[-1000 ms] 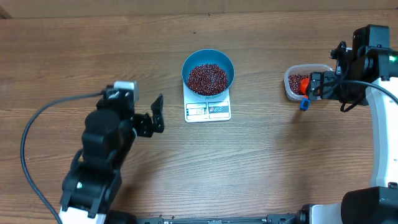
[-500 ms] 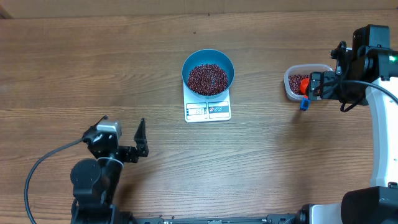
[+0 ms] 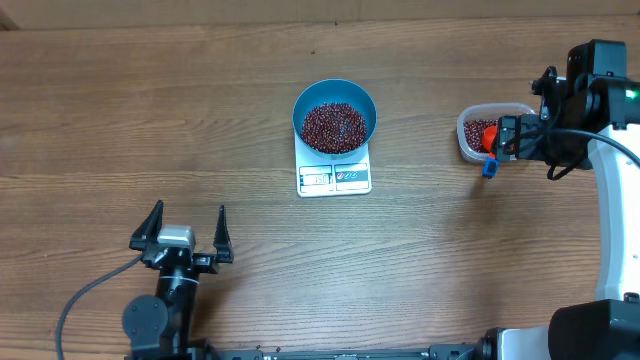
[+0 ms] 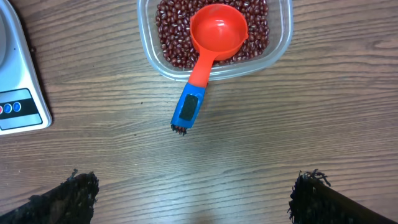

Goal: Scoop item into bowl and weigh 150g on scale

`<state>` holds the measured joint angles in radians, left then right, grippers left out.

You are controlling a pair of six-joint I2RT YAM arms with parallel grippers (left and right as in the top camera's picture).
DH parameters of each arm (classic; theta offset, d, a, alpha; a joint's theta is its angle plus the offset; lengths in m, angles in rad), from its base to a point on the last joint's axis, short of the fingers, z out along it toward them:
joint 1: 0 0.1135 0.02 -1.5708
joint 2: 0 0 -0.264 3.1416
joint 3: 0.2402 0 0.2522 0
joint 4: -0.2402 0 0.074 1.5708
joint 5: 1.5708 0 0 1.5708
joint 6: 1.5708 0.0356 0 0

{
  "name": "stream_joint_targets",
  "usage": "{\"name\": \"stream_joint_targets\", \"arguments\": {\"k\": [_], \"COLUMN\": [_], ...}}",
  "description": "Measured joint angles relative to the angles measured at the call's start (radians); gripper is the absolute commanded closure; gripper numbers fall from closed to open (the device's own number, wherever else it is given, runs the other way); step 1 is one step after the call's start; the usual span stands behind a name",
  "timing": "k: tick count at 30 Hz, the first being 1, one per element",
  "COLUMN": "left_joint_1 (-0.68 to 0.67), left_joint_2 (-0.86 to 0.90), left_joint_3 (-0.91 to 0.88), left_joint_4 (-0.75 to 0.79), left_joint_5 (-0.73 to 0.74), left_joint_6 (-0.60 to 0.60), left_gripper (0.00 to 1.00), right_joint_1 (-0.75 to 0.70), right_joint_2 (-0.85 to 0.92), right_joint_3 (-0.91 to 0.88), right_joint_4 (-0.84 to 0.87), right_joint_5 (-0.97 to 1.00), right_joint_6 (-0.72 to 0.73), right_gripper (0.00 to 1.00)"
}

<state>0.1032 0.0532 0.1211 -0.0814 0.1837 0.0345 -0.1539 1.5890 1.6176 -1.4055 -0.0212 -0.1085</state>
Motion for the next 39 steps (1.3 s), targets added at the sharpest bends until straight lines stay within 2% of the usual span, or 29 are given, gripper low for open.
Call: {"name": "stream_joint_targets", "arguments": {"k": [2,5,14,21,39], "left_joint_1": [0.011,0.016,0.017,0.017,0.017], "left_joint_2": [-0.037,-0.037,-0.039,-0.039,-0.039], "left_joint_3": [-0.085,-0.113,-0.113,-0.113,-0.113], "left_joint_4": [0.063,0.046,0.027,0.021,0.019], "left_joint_5": [0.020,0.034,0.040,-0.002,-0.023], "left_joint_6": [0.002,0.002,-0.002,-0.065,-0.064], "left_gripper": [0.00,0.00,0.00,0.00,0.00], "right_joint_1": [0.000,0.000,0.000,0.000,0.000], "right_joint_2": [0.000,0.000,0.000,0.000,0.000], "right_joint_3": [0.000,0.000,0.000,0.000,0.000], "right_joint_4": [0.000,0.000,0.000,0.000,0.000], "right_joint_5": [0.000,0.000,0.000,0.000,0.000], "right_joint_6": [0.000,0.000,0.000,0.000,0.000], "right_gripper": [0.00,0.00,0.00,0.00,0.00]}}
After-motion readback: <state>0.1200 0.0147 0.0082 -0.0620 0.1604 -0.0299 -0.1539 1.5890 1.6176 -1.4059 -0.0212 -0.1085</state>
